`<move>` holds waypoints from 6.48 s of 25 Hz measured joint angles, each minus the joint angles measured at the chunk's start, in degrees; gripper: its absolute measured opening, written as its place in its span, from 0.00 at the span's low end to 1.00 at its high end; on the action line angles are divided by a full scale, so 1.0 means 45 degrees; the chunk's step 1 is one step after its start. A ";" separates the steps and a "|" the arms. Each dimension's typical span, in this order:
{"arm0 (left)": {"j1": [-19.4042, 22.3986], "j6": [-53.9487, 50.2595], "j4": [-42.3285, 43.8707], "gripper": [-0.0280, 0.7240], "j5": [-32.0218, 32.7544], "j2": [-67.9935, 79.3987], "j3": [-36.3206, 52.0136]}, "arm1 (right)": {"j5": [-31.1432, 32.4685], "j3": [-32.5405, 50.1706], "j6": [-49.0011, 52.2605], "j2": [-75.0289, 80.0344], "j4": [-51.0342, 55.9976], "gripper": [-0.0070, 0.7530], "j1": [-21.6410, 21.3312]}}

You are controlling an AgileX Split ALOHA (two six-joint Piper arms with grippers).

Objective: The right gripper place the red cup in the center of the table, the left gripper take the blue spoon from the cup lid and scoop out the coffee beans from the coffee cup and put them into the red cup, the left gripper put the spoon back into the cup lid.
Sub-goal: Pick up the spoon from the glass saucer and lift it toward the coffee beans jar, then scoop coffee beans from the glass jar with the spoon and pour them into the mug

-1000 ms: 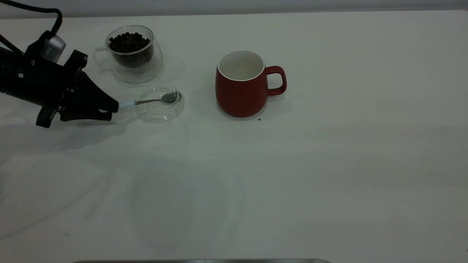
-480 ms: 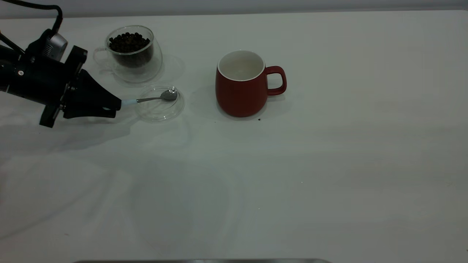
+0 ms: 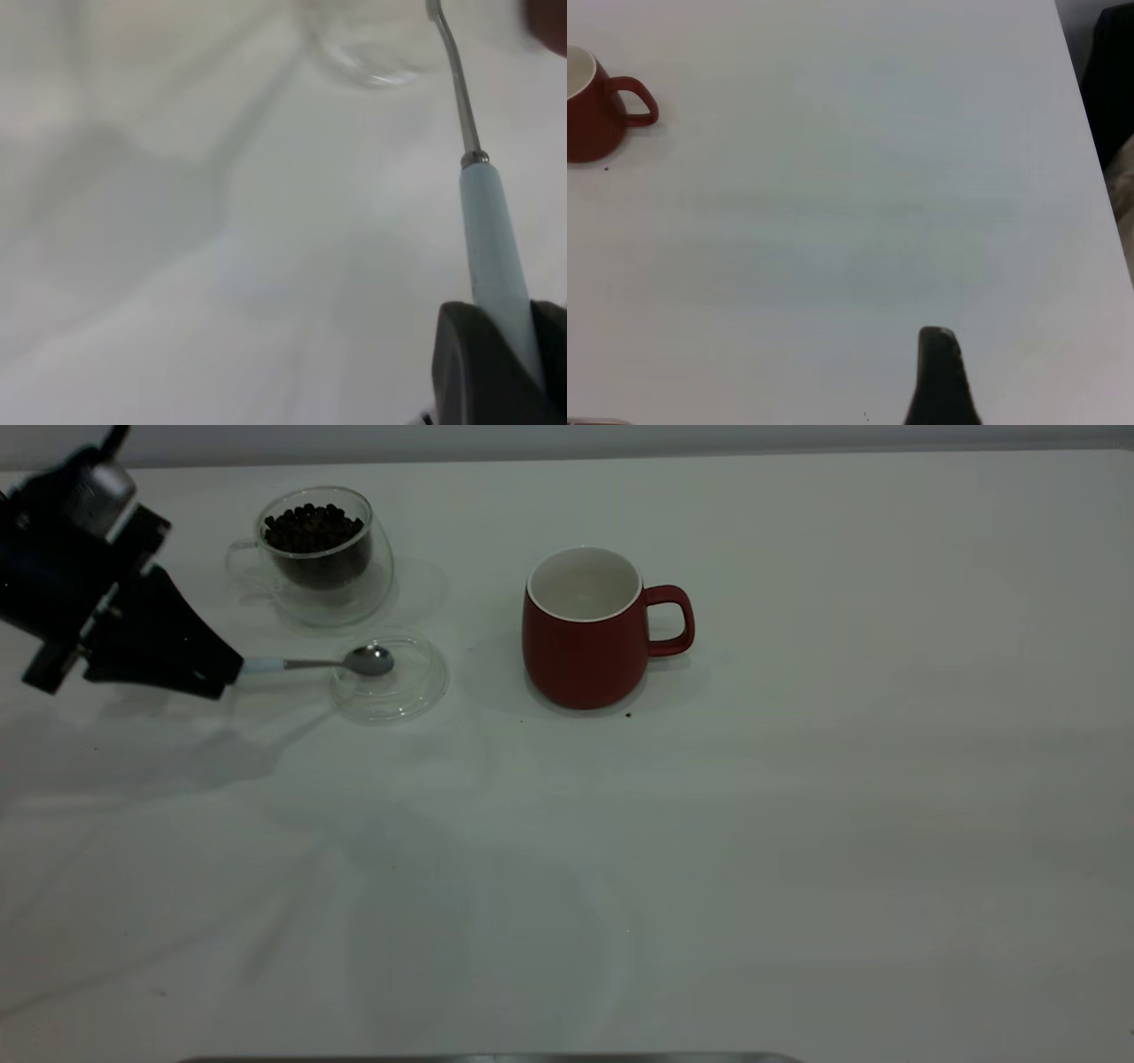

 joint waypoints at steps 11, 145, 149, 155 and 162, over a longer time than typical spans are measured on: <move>0.0456 0.0417 0.0344 0.20 0.1802 -0.1797 -0.0711 | 0.0000 0.0000 0.0000 0.0000 0.0000 0.76 0.0000; 0.1730 -0.0741 -0.2010 0.20 0.3966 0.2567 -0.5037 | 0.0000 0.0000 0.0000 0.0000 0.0000 0.76 0.0000; 0.1116 -0.0753 -0.1993 0.20 0.3980 0.2530 -0.5037 | 0.0000 0.0000 0.0000 0.0000 0.0000 0.76 0.0000; 0.0093 -0.0821 -0.1981 0.20 0.3980 0.2530 -0.5037 | 0.0000 0.0000 0.0000 0.0000 0.0000 0.76 0.0000; -0.0879 -0.0821 -0.2149 0.20 0.3980 0.2530 -0.5037 | 0.0000 0.0000 0.0000 0.0000 0.0000 0.76 0.0000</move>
